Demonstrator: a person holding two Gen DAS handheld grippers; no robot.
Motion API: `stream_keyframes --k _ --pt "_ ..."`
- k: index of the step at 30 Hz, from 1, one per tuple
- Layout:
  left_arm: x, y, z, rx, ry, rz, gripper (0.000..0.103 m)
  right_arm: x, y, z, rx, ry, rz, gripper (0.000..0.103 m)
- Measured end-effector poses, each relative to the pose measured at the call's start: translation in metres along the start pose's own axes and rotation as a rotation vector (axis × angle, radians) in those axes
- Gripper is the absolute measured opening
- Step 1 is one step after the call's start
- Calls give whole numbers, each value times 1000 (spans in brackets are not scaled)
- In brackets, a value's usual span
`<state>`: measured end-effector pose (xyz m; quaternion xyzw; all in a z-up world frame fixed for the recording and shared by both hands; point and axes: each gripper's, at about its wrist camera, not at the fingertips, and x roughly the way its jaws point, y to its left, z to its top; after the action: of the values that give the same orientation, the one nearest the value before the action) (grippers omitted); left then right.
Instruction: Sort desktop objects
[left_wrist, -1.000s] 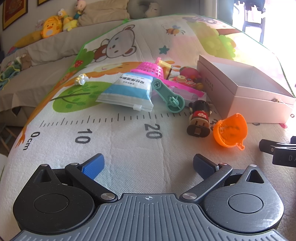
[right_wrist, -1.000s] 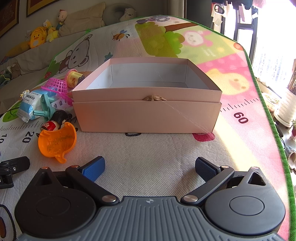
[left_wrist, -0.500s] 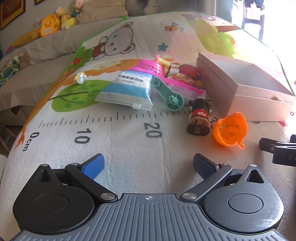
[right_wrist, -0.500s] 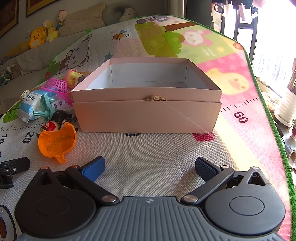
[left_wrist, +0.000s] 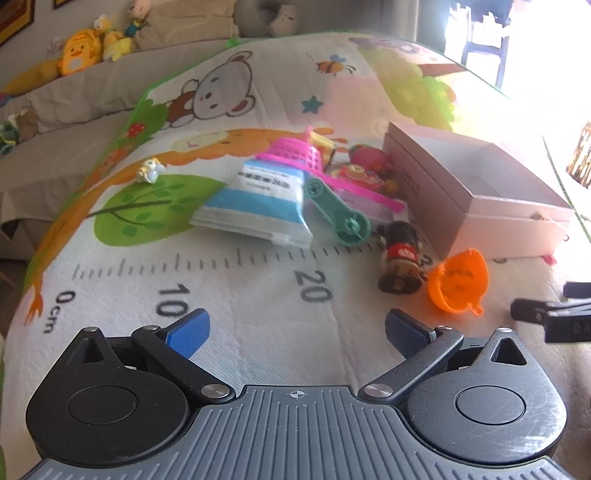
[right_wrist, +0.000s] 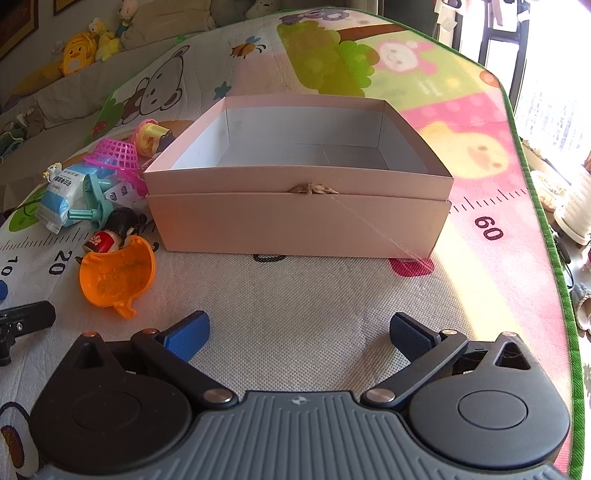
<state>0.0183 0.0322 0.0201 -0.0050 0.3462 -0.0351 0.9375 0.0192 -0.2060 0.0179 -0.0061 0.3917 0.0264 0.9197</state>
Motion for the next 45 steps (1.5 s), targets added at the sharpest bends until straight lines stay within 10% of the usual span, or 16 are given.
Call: stream_keyframes --k 8,14,19,28,32,38,42,45 --pt "50 100 89 -126 -110 203 103 -42 25 -2 -156 -158 91 103" --pt "134 136 124 -173 8 219 84 -43 35 23 -140 -158 176 103" --pt "152 133 128 -138 29 256 44 -41 43 26 -169 -169 196 103" --pt "43 72 94 55 -102 6 44 -32 43 12 -162 -135 184 103" --pt "-2 29 51 145 -60 -160 44 -25 53 11 -209 -114 218 103" --pt "-14 -1 -2 175 21 -195 44 2 75 20 -253 -90 240 102" --pt "-18 -3 -20 180 60 -202 46 10 79 19 -257 -65 268 66" --pt "-19 -6 -24 186 67 -188 59 -3 72 14 -232 -64 287 61"
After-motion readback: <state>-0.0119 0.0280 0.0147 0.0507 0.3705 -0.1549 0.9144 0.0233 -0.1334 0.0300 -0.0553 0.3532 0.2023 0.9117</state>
